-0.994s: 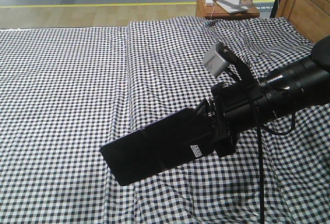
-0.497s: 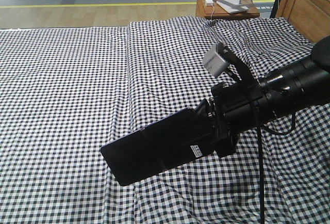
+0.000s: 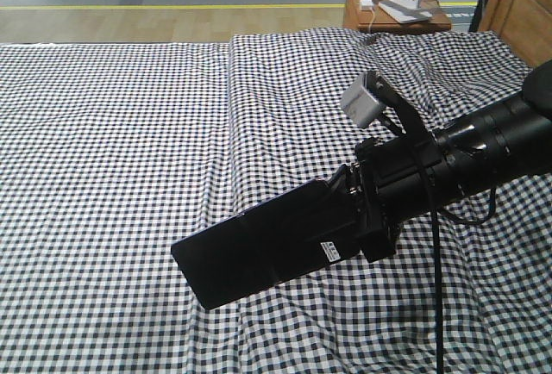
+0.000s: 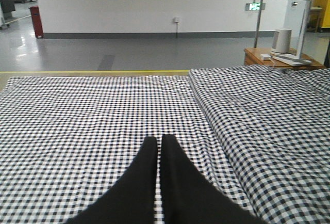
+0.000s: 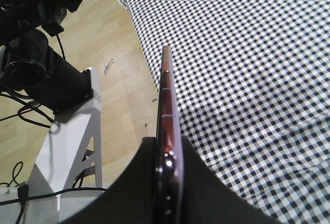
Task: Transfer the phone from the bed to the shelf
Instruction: 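Hold the phone in the right gripper while the base turns away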
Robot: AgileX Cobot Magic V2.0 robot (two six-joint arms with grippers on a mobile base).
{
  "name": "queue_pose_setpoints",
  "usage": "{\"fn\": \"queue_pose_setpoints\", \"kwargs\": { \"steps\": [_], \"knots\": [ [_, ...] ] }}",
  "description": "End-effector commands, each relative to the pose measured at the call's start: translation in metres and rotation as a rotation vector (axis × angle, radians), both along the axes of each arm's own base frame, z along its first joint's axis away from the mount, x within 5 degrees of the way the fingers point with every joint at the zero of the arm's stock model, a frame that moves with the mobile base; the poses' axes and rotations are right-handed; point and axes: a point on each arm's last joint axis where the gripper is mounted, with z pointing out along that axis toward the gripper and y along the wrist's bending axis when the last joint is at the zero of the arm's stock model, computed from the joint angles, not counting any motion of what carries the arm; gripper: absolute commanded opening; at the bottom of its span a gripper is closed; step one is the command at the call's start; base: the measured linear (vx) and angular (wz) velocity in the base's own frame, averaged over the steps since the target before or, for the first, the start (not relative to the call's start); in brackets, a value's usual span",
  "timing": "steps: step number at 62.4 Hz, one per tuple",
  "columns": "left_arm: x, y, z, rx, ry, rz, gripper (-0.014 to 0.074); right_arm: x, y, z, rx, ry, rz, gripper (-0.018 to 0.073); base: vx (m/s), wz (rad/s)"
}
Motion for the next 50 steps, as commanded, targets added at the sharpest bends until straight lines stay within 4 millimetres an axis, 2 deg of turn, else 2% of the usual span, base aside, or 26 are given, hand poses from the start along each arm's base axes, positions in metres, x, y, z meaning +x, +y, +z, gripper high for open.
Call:
{"fn": "queue_pose_setpoints", "kwargs": {
  "steps": [1, 50],
  "knots": [
    [-0.0013, -0.0002, 0.0145, -0.011, -0.108, -0.002, 0.0001, -0.0116, 0.0014, 0.0232, 0.096, 0.0, 0.047, -0.0002, -0.05, 0.19],
    [-0.0013, -0.0002, 0.0145, -0.011, -0.108, -0.002, 0.0001, -0.0116, 0.0014, 0.0232, 0.096, 0.0, 0.047, -0.0002, -0.08, 0.31]
  ]
}}
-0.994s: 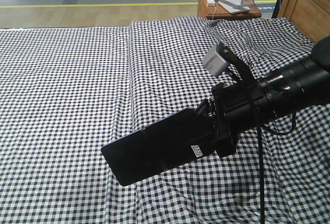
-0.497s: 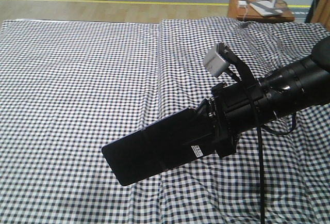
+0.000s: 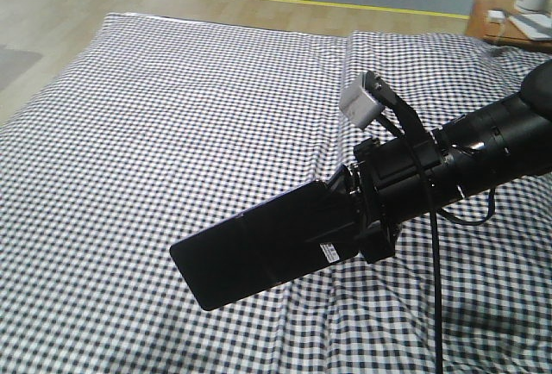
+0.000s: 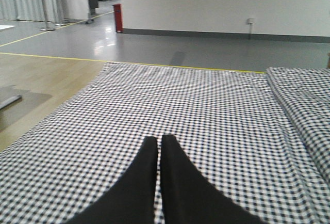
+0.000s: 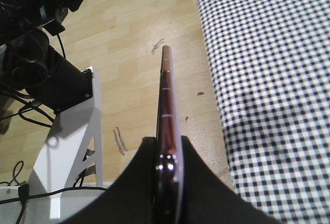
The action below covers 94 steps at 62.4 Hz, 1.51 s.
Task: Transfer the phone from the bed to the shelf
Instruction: 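Hold the phone in the right gripper while the base turns away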
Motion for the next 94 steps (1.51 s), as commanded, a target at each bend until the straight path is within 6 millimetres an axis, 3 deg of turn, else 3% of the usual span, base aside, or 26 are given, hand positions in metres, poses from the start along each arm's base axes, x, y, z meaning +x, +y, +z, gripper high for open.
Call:
{"fn": "queue_pose_setpoints", "kwargs": {
  "steps": [1, 94],
  "knots": [
    [-0.0013, -0.0002, 0.0145, -0.011, -0.108, -0.002, 0.0001, -0.0116, 0.0014, 0.0232, 0.097, 0.001, 0.046, -0.0002, -0.1, 0.37],
    [-0.0013, -0.0002, 0.0145, -0.011, -0.108, -0.002, 0.0001, -0.0116, 0.0014, 0.0232, 0.097, 0.001, 0.046, -0.0002, -0.12, 0.48]
  ]
}}
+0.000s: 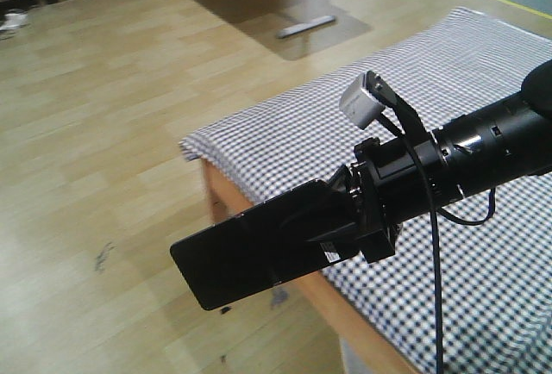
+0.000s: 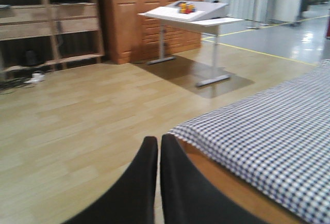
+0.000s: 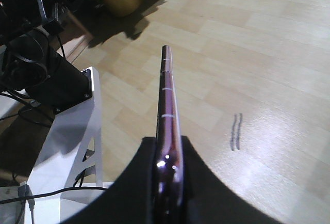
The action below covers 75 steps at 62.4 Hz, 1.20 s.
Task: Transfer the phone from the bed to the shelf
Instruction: 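Hold the phone in the right gripper while the base turns away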
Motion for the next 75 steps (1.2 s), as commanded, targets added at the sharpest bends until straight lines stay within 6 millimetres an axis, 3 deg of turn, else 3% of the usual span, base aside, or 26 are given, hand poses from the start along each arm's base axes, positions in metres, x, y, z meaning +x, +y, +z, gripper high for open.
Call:
{"fn": "queue_pose_setpoints", "kwargs": {
  "steps": [1, 50, 75],
  "knots": [
    [-0.0013, -0.0002, 0.0145, -0.011, -0.108, -0.002, 0.0001, -0.0116, 0.0014, 0.0232, 0.097, 0.001, 0.046, -0.0002, -0.16, 0.63],
    [-0.0013, -0.0002, 0.0145, -0.011, -0.108, -0.002, 0.0001, -0.0116, 0.0014, 0.0232, 0.097, 0.001, 0.046, -0.0002, -0.17, 0.66],
    [-0.0013, -0.0002, 0.0145, -0.011, -0.108, -0.002, 0.0001, -0.0116, 0.0014, 0.0232, 0.097, 0.001, 0.046, -0.0002, -0.1, 0.37]
  ]
}}
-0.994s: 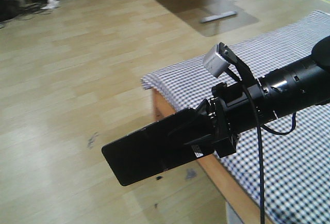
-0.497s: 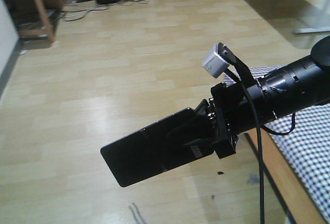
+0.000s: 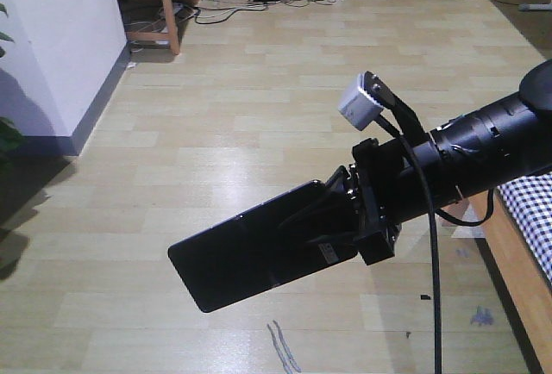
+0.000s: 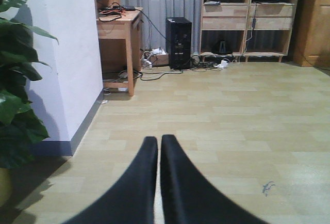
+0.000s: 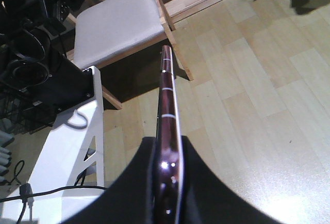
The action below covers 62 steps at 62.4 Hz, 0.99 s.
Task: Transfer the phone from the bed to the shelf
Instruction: 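Hold the phone in the right gripper while the base turns away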
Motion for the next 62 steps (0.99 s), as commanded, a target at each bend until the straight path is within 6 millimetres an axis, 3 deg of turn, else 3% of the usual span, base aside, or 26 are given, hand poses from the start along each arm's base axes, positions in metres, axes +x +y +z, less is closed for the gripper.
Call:
{"fn": "queue_pose_setpoints", "kwargs": {
  "steps": [1, 62],
  "knots": [
    [-0.0013, -0.0002, 0.0145, -0.011, -0.108, -0.002, 0.0001, -0.0113, 0.0011, 0.0232, 0.097, 0.0, 0.045, -0.0002, -0.04, 0.16],
    [-0.0013, -0.0002, 0.0145, -0.011, -0.108, -0.002, 0.0001, -0.0113, 0.0011, 0.0233, 0.098, 0.0, 0.044, -0.0002, 0.05, -0.05]
  ]
}}
